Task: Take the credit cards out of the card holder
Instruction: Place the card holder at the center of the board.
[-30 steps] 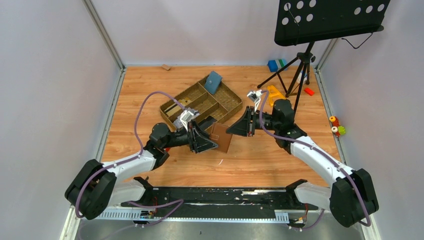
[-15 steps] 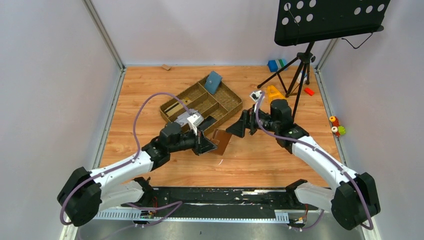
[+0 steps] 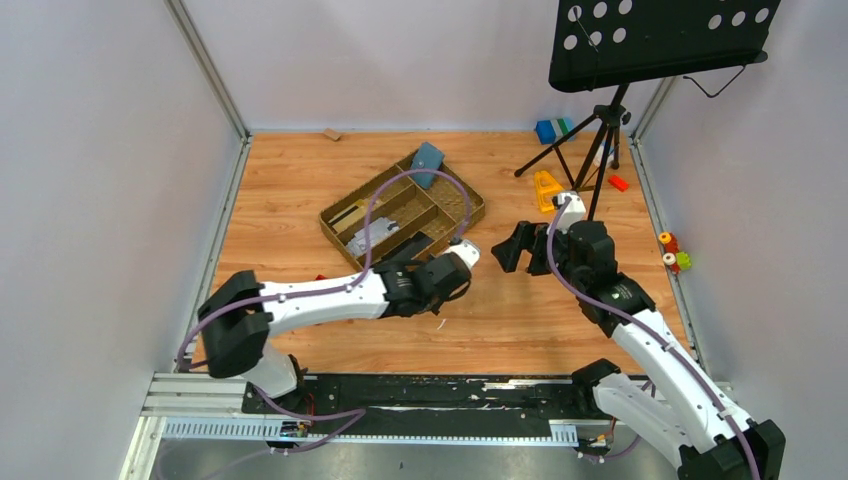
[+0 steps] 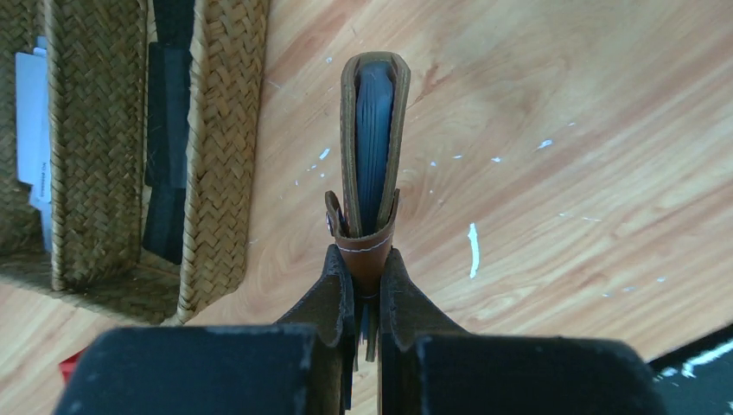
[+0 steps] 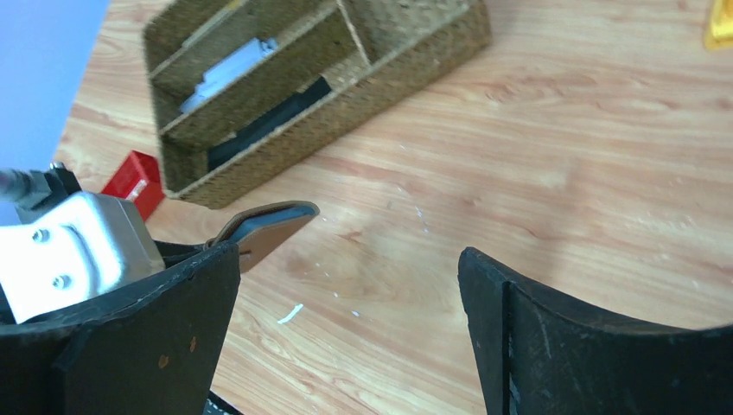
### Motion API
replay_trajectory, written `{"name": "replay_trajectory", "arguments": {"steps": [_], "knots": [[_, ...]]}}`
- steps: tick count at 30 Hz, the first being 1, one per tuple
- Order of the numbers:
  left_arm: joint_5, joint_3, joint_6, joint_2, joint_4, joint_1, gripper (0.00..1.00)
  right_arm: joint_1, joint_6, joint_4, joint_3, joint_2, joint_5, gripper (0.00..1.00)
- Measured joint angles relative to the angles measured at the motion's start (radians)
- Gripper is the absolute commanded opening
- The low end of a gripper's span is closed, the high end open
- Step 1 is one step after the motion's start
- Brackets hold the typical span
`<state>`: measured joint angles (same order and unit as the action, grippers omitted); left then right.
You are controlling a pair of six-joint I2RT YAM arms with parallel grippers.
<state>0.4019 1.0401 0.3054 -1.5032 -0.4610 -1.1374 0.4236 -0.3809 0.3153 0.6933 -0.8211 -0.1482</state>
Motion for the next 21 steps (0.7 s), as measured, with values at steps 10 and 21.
{"name": "replay_trajectory", "arguments": {"steps": [10, 21], "knots": [[-0.043, 0.07, 0.01, -0.13, -0.132, -0.031, 0.73, -0.002, -0.028, 0.106, -0.028, 0.006, 0.072, 0.99], [-0.443, -0.129, 0.042, 0.202, 0.07, 0.105, 0.71, -0.002, -0.043, 0.115, -0.063, 0.023, 0.033, 0.97]]}}
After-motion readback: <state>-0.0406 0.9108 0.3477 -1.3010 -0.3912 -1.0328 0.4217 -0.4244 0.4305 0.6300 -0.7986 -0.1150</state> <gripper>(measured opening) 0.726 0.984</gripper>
